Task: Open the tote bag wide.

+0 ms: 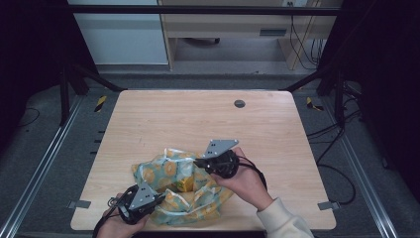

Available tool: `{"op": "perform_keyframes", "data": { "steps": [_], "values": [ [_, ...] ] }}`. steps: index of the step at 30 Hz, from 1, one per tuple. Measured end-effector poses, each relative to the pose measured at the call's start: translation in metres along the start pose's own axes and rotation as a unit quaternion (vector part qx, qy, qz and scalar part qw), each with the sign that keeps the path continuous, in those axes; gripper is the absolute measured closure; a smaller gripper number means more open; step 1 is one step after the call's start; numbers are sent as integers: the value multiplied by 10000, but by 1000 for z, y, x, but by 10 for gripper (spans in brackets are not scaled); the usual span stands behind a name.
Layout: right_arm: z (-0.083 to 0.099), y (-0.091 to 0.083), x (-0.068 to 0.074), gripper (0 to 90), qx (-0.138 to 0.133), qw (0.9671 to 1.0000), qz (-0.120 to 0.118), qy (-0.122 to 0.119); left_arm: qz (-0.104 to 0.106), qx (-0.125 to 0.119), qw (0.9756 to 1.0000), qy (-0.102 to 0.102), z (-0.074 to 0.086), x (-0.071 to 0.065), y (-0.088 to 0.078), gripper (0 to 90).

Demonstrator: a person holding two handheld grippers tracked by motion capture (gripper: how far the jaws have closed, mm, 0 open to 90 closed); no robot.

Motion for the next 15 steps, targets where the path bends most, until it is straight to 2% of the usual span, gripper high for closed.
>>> {"op": "perform_keyframes", "data": {
  "steps": [4, 6, 11, 15],
  "values": [
    [-14, 2, -10, 900, -117, 9999, -8, 3, -68, 14, 10000, -46, 1, 4, 1, 896],
    [-19, 4, -17, 900, -139, 9999, -18, 77, -76, 2, 9999, -69, 2, 5, 0, 896],
    [-29, 12, -35, 900, -50, 9998, 39, 195, -147, 12, 9999, 16, 1, 4, -2, 896],
    [-30, 18, -53, 900, 11, 9992, 131, 366, -212, -71, 9997, -68, 1, 9, -6, 896]
  ]
}}
Point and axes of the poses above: each handheld gripper's, and its own axes: y roughly forward along the jaws, z roughly out of its underside, x roughly to its left, the point moved 3 cm from there along y, roughly forward along the jaws, and after that the axes turned 11 degrees about -z, right-handed, at the moved point
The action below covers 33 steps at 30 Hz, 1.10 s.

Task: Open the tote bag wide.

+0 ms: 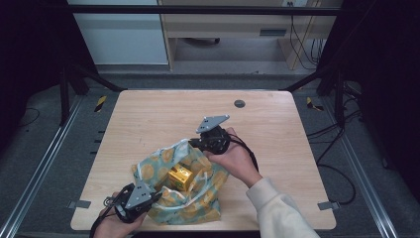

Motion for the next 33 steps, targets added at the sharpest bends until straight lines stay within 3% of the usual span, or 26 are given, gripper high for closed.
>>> {"op": "perform_keyframes", "data": {
  "steps": [10, 16, 17, 19, 26, 27, 33],
  "values": [
    [9, 6, -33, 900, 50, 9989, 200, 431, -1, 48, 10000, 47, 1, 0, 1, 895],
    [21, 12, -50, 900, 254, 9970, 306, 667, -80, 144, 9998, 78, 2, 0, 3, 894],
    [24, 15, -54, 900, 319, 9968, 321, 665, -86, 203, 9996, 161, 3, 2, 3, 893],
    [27, 18, -58, 900, 382, 9959, 357, 731, -95, 166, 9998, 78, 3, 1, 4, 893],
    [46, 29, -71, 900, 501, 9938, 412, 908, -114, 366, 9989, 280, 5, 0, 7, 892],
    [50, 30, -73, 900, 528, 9931, 436, 949, -103, 340, 9992, 185, 6, -2, 8, 892],
    [65, 33, -84, 900, 597, 9906, 557, 1095, -38, 482, 9986, 218, 8, -2, 11, 895]
  ]
}}
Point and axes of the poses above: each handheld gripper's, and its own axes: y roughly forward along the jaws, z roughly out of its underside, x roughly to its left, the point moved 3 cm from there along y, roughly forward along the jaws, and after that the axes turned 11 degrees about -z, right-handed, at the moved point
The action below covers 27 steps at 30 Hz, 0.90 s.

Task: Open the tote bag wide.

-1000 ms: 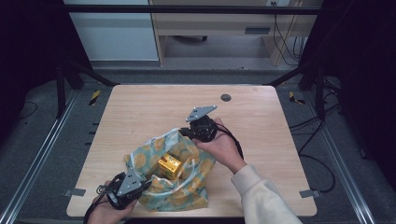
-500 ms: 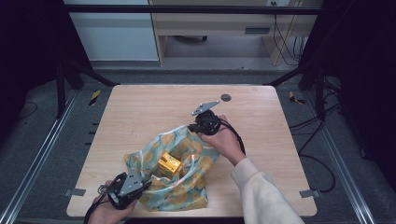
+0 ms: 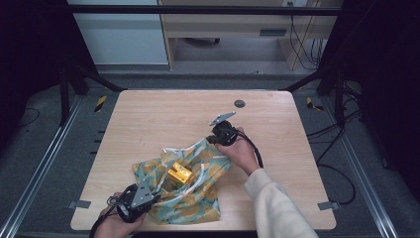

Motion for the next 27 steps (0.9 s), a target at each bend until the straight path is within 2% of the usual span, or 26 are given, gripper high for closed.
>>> {"op": "perform_keyframes", "data": {
  "steps": [6, 9, 16, 27],
  "values": [
    [9, -1, -13, 900, 61, 9998, 149, 152, 210, 200, 9996, 50, 3, -5, 4, 899],
    [12, -1, -18, 900, 74, 9995, 189, 245, 117, 292, 9994, 168, 3, -4, 4, 899],
    [15, 6, -20, 900, 188, 9991, 351, 119, 146, 361, 9990, 209, 4, -6, 6, 900],
    [17, 15, -20, 900, 281, 9982, 528, 89, 187, 414, 9987, 252, 4, -7, 6, 900]
  ]
}}
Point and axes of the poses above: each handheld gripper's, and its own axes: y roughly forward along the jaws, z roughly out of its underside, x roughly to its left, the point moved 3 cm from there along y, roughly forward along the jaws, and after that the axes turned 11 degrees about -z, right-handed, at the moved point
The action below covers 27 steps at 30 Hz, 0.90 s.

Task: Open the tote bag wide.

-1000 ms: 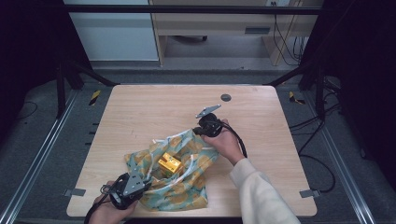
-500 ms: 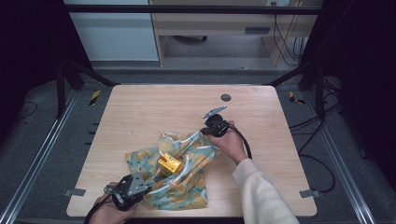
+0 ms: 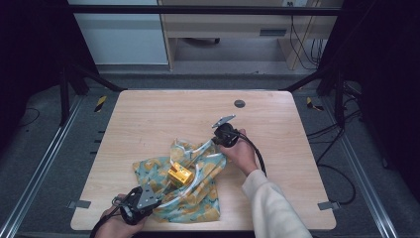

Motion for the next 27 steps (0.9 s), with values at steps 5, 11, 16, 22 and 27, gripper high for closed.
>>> {"op": "perform_keyframes", "data": {
  "steps": [5, 11, 16, 22, 27],
  "values": [
    [0, 0, 1, 900, 52, 10000, 63, -26, 10, 6, 10000, 9, 0, 0, 0, 900],
    [-3, -8, 6, 822, -197, 9998, 86, 0, -11, -58, 10000, 28, -3, -4, 3, 896],
    [-11, -27, 15, 584, -386, 9989, 235, -131, -3, -79, 10000, -33, -2, -3, 2, 890],
    [-18, -58, 32, 422, -683, 9968, 283, -301, -48, -246, 9997, -82, -5, -3, -1, 878],
    [-6, -80, 52, 421, -942, 9948, 78, -367, -22, -280, 9996, -56, -6, -5, -3, 868]
  ]
}}
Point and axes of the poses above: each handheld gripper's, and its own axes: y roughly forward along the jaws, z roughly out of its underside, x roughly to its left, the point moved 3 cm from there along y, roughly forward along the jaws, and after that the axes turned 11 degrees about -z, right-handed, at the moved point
